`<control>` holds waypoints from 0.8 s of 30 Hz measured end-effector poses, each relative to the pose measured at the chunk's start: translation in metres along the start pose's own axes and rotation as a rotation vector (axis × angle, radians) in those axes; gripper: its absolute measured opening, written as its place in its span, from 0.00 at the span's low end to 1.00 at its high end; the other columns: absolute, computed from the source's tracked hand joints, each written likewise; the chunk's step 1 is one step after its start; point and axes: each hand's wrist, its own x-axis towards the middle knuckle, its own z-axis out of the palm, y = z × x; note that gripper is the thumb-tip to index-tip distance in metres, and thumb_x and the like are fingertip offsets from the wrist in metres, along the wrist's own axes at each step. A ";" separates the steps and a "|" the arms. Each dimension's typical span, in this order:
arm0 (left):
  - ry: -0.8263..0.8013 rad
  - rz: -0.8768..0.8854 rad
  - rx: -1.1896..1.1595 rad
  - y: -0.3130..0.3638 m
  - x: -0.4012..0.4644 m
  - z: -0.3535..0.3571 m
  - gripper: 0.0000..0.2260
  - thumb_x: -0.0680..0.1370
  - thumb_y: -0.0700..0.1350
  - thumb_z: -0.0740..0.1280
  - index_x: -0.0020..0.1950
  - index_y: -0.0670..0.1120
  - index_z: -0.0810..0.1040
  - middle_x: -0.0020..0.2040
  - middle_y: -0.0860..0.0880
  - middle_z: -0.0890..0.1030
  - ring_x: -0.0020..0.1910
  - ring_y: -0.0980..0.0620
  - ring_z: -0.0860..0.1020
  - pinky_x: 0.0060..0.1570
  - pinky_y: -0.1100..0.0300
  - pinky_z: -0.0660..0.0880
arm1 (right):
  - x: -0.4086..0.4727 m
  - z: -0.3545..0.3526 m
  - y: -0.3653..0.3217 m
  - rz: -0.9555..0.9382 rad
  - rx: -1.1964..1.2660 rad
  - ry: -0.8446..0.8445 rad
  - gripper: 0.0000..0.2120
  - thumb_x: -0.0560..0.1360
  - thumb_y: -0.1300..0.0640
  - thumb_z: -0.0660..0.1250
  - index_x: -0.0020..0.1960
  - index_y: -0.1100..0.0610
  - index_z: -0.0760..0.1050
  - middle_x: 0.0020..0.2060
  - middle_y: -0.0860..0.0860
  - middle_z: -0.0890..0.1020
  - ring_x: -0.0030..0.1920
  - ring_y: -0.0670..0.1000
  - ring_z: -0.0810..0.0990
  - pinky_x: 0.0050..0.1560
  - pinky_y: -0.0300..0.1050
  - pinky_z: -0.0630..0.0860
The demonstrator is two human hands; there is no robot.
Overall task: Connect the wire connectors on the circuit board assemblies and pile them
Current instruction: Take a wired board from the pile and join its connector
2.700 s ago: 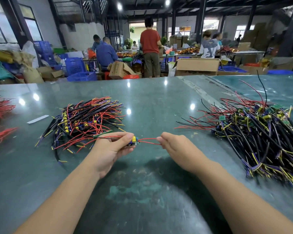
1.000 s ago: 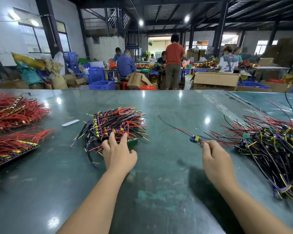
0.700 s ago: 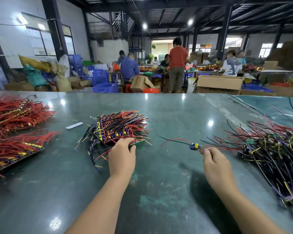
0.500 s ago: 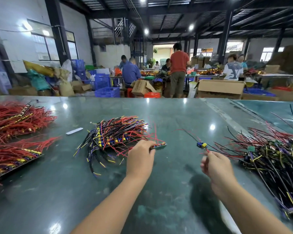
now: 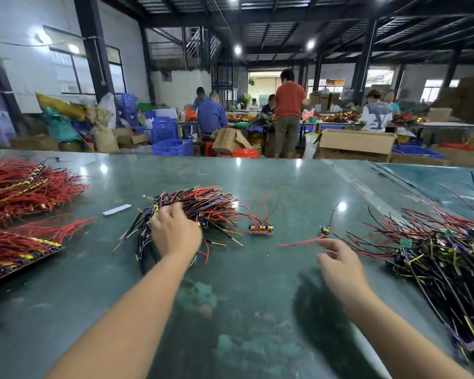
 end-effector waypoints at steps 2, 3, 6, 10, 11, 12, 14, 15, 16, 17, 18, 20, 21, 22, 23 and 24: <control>-0.074 -0.272 0.027 -0.022 0.016 -0.008 0.23 0.77 0.47 0.61 0.71 0.43 0.65 0.70 0.39 0.65 0.67 0.38 0.63 0.65 0.49 0.61 | -0.010 0.004 0.009 -0.080 0.003 0.032 0.16 0.72 0.69 0.59 0.51 0.51 0.74 0.52 0.52 0.77 0.53 0.51 0.75 0.52 0.44 0.69; -0.148 -0.368 0.023 -0.032 0.024 -0.009 0.24 0.77 0.48 0.60 0.71 0.42 0.63 0.71 0.38 0.65 0.69 0.38 0.62 0.66 0.48 0.61 | -0.014 0.006 0.012 -0.118 0.001 0.040 0.16 0.72 0.70 0.58 0.50 0.52 0.74 0.51 0.51 0.76 0.53 0.51 0.75 0.53 0.44 0.69; -0.283 -0.452 -0.005 -0.050 0.046 -0.008 0.24 0.77 0.51 0.61 0.69 0.40 0.67 0.70 0.38 0.68 0.69 0.37 0.63 0.66 0.48 0.61 | -0.021 0.010 0.016 -0.237 -0.041 0.014 0.18 0.71 0.72 0.58 0.46 0.49 0.74 0.47 0.46 0.75 0.49 0.44 0.76 0.48 0.36 0.68; -0.266 -0.468 -0.073 -0.051 0.061 -0.006 0.23 0.73 0.51 0.70 0.62 0.38 0.73 0.64 0.35 0.74 0.67 0.36 0.66 0.68 0.50 0.60 | -0.020 0.008 0.017 -0.272 -0.079 -0.021 0.19 0.71 0.72 0.59 0.42 0.48 0.74 0.47 0.45 0.74 0.48 0.33 0.72 0.46 0.29 0.66; -0.273 -0.477 -0.079 -0.051 0.063 -0.008 0.23 0.72 0.51 0.71 0.61 0.38 0.73 0.63 0.35 0.74 0.66 0.37 0.68 0.68 0.50 0.62 | -0.020 0.008 0.017 -0.265 -0.085 -0.018 0.18 0.71 0.72 0.59 0.42 0.48 0.74 0.47 0.45 0.74 0.47 0.33 0.72 0.45 0.25 0.65; -0.286 -0.482 -0.089 -0.051 0.064 -0.009 0.24 0.71 0.51 0.72 0.60 0.39 0.74 0.62 0.36 0.75 0.65 0.38 0.69 0.67 0.50 0.64 | -0.020 0.008 0.017 -0.260 -0.089 -0.017 0.18 0.71 0.72 0.59 0.42 0.48 0.75 0.47 0.46 0.75 0.47 0.33 0.72 0.44 0.22 0.64; -0.311 -0.484 -0.103 -0.049 0.065 -0.010 0.23 0.70 0.51 0.71 0.59 0.39 0.74 0.61 0.36 0.75 0.63 0.38 0.71 0.66 0.50 0.66 | -0.020 0.007 0.018 -0.251 -0.115 -0.025 0.17 0.71 0.71 0.59 0.42 0.49 0.75 0.48 0.47 0.75 0.46 0.35 0.73 0.43 0.21 0.63; -0.314 -0.486 -0.090 -0.048 0.065 -0.010 0.23 0.70 0.51 0.70 0.60 0.39 0.73 0.62 0.36 0.74 0.63 0.38 0.69 0.66 0.50 0.66 | -0.019 0.007 0.018 -0.249 -0.140 -0.038 0.16 0.72 0.70 0.59 0.44 0.50 0.76 0.49 0.48 0.75 0.46 0.37 0.74 0.42 0.23 0.63; -0.306 -0.488 -0.056 -0.045 0.065 -0.009 0.24 0.71 0.50 0.68 0.63 0.39 0.71 0.64 0.36 0.71 0.64 0.38 0.67 0.66 0.49 0.65 | -0.017 0.009 0.017 -0.251 -0.177 -0.054 0.15 0.72 0.69 0.59 0.46 0.51 0.76 0.51 0.49 0.76 0.46 0.42 0.75 0.43 0.28 0.64; -0.280 -0.489 -0.010 -0.042 0.063 -0.008 0.25 0.72 0.49 0.67 0.65 0.39 0.69 0.66 0.36 0.68 0.66 0.38 0.64 0.66 0.49 0.64 | -0.015 0.011 0.016 -0.249 -0.228 -0.072 0.14 0.72 0.68 0.59 0.50 0.53 0.76 0.54 0.50 0.76 0.48 0.46 0.75 0.46 0.33 0.66; -0.239 -0.480 0.020 -0.038 0.060 -0.007 0.25 0.72 0.47 0.66 0.66 0.40 0.67 0.67 0.37 0.65 0.66 0.38 0.62 0.65 0.49 0.63 | -0.012 0.014 0.015 -0.245 -0.304 -0.088 0.15 0.73 0.66 0.59 0.55 0.55 0.76 0.57 0.51 0.76 0.51 0.50 0.75 0.51 0.38 0.66; -0.183 -0.459 0.016 -0.031 0.057 -0.001 0.25 0.72 0.45 0.63 0.68 0.41 0.64 0.68 0.38 0.63 0.67 0.38 0.61 0.64 0.47 0.62 | 0.000 0.021 0.011 -0.284 -0.502 -0.100 0.19 0.74 0.63 0.59 0.64 0.57 0.73 0.63 0.53 0.73 0.61 0.54 0.71 0.61 0.42 0.63; -0.186 -0.468 0.001 -0.029 0.056 0.003 0.25 0.73 0.45 0.62 0.69 0.41 0.63 0.70 0.37 0.63 0.68 0.38 0.61 0.65 0.46 0.61 | 0.008 0.025 0.009 -0.328 -0.596 -0.111 0.20 0.75 0.62 0.58 0.67 0.57 0.70 0.66 0.53 0.72 0.64 0.55 0.69 0.63 0.43 0.59; -0.195 -0.484 -0.009 -0.028 0.056 0.007 0.26 0.74 0.46 0.61 0.70 0.41 0.63 0.71 0.37 0.64 0.69 0.38 0.61 0.66 0.46 0.60 | 0.017 0.029 0.008 -0.367 -0.669 -0.130 0.21 0.77 0.61 0.57 0.69 0.56 0.69 0.67 0.52 0.71 0.65 0.55 0.67 0.64 0.42 0.57; -0.201 -0.496 -0.012 -0.028 0.055 0.009 0.26 0.74 0.48 0.60 0.71 0.42 0.62 0.71 0.37 0.64 0.69 0.38 0.62 0.67 0.46 0.60 | 0.025 0.032 0.005 -0.385 -0.716 -0.159 0.20 0.78 0.60 0.56 0.68 0.56 0.69 0.67 0.52 0.71 0.65 0.55 0.67 0.64 0.42 0.57; -0.204 -0.498 -0.014 -0.031 0.057 0.012 0.27 0.73 0.49 0.60 0.71 0.42 0.63 0.71 0.37 0.65 0.69 0.37 0.64 0.67 0.46 0.61 | 0.032 0.036 0.004 -0.395 -0.756 -0.187 0.17 0.78 0.59 0.54 0.65 0.56 0.72 0.65 0.52 0.73 0.63 0.56 0.69 0.63 0.44 0.59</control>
